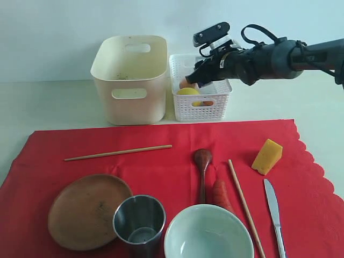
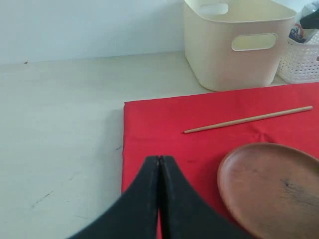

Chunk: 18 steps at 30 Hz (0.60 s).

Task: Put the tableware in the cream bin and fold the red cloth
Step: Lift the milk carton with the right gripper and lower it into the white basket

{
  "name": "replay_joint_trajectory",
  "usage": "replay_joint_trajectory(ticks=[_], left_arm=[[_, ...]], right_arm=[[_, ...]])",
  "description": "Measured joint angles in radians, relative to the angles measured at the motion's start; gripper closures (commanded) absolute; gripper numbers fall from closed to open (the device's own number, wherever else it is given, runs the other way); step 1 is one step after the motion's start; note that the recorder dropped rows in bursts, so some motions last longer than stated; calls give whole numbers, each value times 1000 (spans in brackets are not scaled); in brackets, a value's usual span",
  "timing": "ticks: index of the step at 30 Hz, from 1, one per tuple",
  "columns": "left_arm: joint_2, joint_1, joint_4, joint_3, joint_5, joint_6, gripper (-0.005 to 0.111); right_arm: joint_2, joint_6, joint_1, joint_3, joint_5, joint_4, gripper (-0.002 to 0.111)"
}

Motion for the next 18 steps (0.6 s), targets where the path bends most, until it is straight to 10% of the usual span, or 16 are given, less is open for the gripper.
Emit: replay_joint_trajectory(ticks=[8, 18], left_arm=[[0, 0, 0, 0, 0, 0, 107], [0, 0, 0, 0, 0, 0, 107]], right_arm=[[21, -2, -10, -32, -5, 0, 104], [45, -4, -13, -32, 24, 0, 53]])
